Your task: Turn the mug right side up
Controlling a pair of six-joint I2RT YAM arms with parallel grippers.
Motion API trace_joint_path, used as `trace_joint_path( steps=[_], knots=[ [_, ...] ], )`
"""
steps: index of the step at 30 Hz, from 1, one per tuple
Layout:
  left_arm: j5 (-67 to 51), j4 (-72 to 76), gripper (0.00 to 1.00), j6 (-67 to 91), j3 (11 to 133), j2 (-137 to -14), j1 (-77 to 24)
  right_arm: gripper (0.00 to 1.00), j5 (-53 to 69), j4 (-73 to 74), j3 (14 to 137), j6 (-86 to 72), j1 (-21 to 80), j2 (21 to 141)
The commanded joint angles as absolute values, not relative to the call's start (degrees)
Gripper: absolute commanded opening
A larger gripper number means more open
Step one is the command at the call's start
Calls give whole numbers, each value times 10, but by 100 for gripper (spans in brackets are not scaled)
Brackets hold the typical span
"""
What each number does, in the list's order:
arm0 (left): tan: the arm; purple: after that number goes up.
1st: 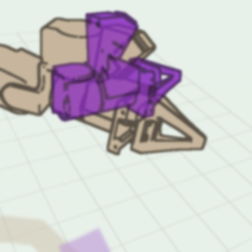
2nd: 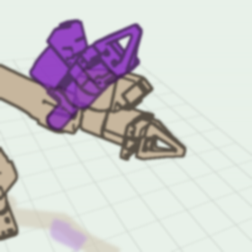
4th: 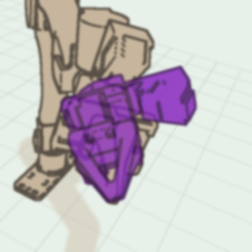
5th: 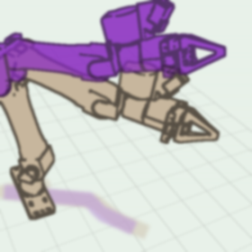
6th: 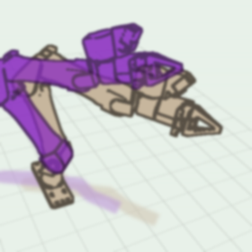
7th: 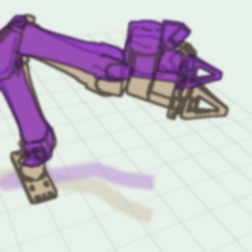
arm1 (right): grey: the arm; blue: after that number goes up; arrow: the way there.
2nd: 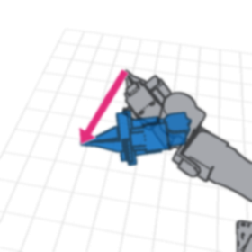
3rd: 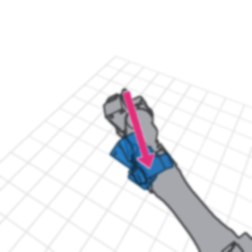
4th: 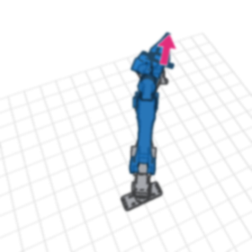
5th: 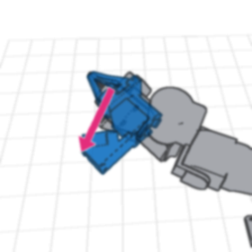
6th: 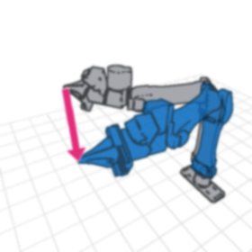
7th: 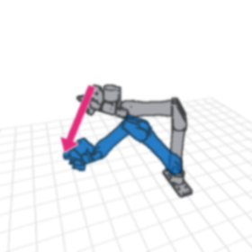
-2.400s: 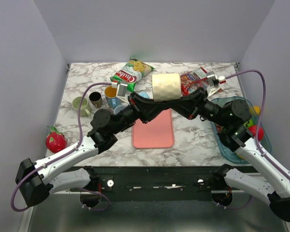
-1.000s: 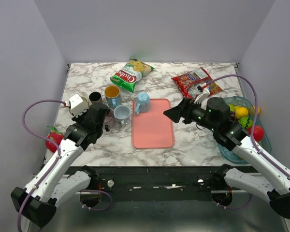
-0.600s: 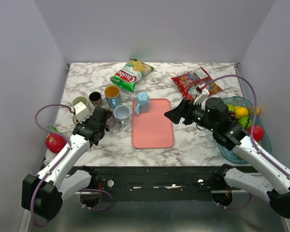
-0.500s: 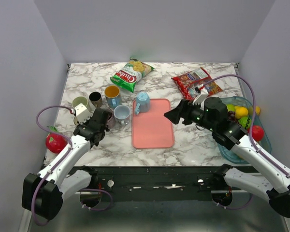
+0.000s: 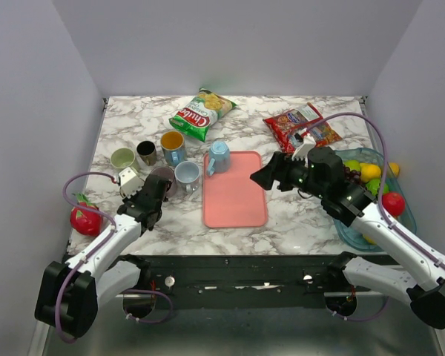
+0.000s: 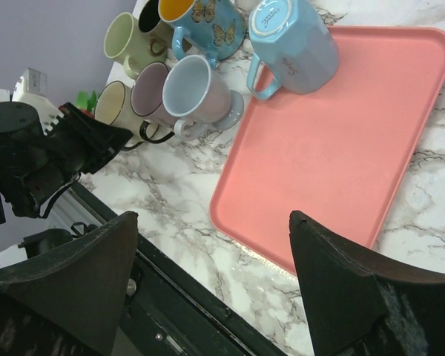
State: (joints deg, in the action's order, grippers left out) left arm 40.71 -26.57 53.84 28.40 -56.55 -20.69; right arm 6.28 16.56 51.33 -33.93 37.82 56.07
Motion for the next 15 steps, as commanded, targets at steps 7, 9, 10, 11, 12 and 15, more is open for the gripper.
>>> trace_joint_path(
  steps=[7, 9, 10, 11, 12, 15],
  knots=[
    [422, -228, 39, 558, 279, -575, -203, 92, 59, 178, 529, -328, 380, 583],
    [424, -240, 50, 565, 282, -570, -204, 92, 46, 180, 526, -328, 380, 584],
    [423, -247, 52, 567, 283, -567, -203, 93, 34, 182, 526, -328, 380, 586],
    [422, -250, 56, 569, 286, -558, -203, 94, 29, 185, 528, -327, 380, 591],
    [422, -257, 63, 571, 287, -554, -203, 95, 26, 188, 529, -326, 380, 597],
    [414, -277, 73, 577, 298, -531, -203, 96, 18, 194, 540, -320, 380, 623]
  ],
)
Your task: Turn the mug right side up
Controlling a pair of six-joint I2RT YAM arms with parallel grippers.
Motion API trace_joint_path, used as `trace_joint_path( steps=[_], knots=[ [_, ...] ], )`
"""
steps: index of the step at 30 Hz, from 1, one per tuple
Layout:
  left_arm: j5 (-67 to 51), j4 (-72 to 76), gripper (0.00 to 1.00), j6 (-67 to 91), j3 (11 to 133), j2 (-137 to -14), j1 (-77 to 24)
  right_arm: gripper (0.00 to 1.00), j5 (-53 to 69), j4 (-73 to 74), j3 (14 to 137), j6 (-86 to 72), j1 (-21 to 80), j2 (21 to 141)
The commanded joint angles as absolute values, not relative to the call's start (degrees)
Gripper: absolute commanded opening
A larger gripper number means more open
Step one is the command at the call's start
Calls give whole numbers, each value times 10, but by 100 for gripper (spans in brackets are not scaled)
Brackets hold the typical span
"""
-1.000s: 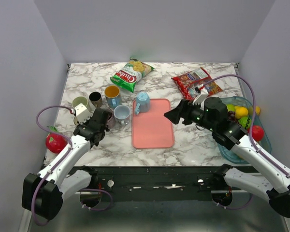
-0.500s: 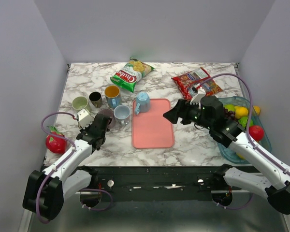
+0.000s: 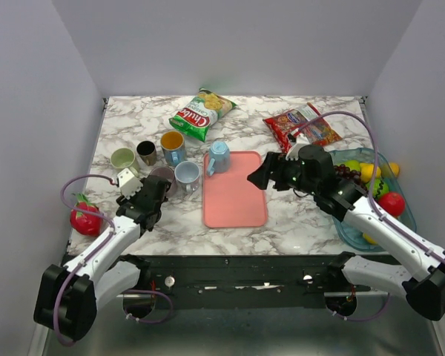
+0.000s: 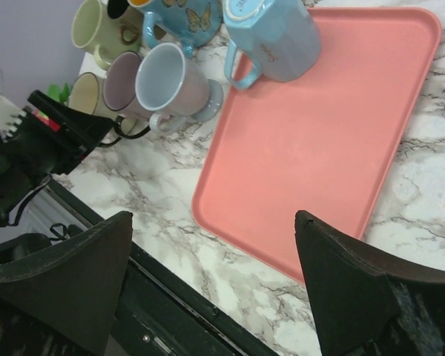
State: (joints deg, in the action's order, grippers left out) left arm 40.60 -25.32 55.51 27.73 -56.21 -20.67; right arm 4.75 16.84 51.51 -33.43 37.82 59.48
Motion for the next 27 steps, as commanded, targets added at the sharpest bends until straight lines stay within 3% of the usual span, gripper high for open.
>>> trace_joint_path(
  steps=[1, 12, 27],
  knots=[
    [409, -288, 74, 579, 302, -524, -204, 99, 16, 193, 545, -315, 380, 632],
    [368, -394, 99, 563, 388, -396, -204, 100, 3, 200, 669, -324, 384, 810],
    [169, -292, 99, 361, 442, -395, -203, 100, -241, 318, 896, -506, 449, 1050]
  ],
)
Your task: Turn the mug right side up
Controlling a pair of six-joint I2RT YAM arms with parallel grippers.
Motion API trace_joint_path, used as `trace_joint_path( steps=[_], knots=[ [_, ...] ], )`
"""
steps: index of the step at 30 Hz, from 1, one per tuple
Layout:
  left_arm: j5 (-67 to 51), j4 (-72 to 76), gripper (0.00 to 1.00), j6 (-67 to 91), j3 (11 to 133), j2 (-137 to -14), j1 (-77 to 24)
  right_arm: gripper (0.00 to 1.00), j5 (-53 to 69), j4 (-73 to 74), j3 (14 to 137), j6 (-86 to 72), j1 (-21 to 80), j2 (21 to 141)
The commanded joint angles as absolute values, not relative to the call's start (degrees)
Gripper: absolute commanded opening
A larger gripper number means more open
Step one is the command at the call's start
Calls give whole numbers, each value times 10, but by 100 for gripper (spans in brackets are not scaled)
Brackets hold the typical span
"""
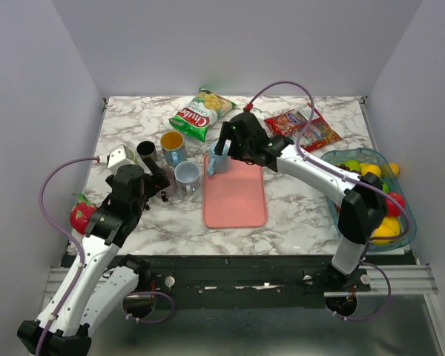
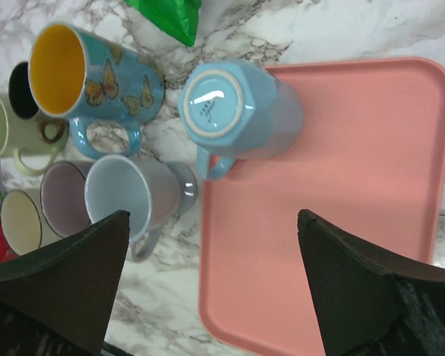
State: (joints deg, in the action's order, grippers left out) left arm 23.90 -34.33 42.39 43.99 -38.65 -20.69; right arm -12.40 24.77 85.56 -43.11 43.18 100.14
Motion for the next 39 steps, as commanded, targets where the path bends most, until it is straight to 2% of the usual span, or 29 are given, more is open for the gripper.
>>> trace_joint_path(
  steps=[1, 11, 27, 30, 34, 39],
  knots=[
    [163, -268, 99, 359, 436, -395, -203, 100, -263, 318, 903, -531, 453, 1057],
    [92, -214, 99, 349, 413, -417, -202, 100, -267, 365, 1008, -563, 471, 1183],
    [105, -229, 99, 358, 406, -414, -200, 99, -294, 404, 1044, -621, 472, 1223],
    [105, -229, 99, 359, 406, -414, -200, 95, -293, 404, 1050, -616, 472, 1228],
    [105, -229, 99, 359, 406, -414, -200, 82, -276, 391, 1064, -579, 472, 1241],
    [101, -229, 99, 359, 405, -415, -200, 76, -258, 397, 1090, -561, 471, 1263]
  ],
)
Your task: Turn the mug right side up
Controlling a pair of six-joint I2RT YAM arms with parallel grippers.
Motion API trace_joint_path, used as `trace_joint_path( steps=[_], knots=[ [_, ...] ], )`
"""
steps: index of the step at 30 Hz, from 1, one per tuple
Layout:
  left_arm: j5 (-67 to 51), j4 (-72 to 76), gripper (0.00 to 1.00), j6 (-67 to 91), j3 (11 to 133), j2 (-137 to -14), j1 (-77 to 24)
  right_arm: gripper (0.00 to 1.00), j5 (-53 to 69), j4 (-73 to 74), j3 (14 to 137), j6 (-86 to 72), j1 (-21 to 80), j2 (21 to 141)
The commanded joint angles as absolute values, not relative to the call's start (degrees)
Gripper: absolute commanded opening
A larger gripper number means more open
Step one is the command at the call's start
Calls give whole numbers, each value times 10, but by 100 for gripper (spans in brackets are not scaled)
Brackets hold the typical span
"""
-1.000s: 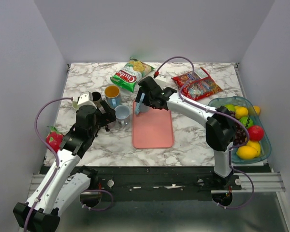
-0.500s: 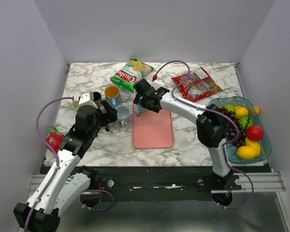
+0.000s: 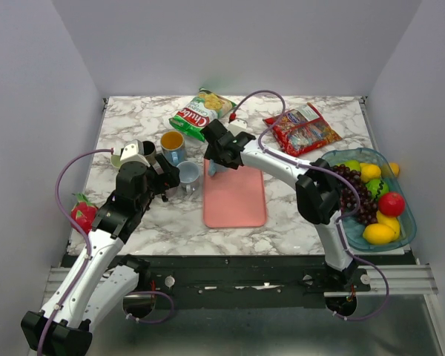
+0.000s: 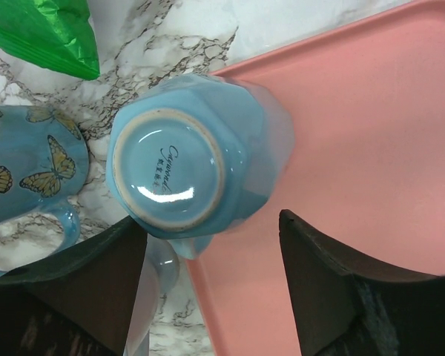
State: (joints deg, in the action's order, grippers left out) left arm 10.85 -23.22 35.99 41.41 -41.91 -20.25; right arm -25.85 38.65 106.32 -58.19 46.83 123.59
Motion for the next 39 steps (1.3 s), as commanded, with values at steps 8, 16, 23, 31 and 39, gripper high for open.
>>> trace_joint_path(
  steps=[8, 16, 23, 31, 39],
  knots=[
    [95, -230, 99, 359, 406, -411, -200, 40, -257, 421, 1118, -553, 471, 1279],
    [91, -234, 99, 358, 404, -403, -199, 48, -248, 438, 1138, -542, 471, 1293],
    [87, -236, 99, 358, 403, -395, -200, 50, -250, 444, 1166, -532, 472, 1310],
    [75, -235, 99, 357, 403, -392, -200, 39, -257, 482, 1217, -521, 472, 1341],
    [61, -232, 99, 361, 399, -385, -200, 19, -278, 502, 1226, -501, 471, 1347]
  ],
)
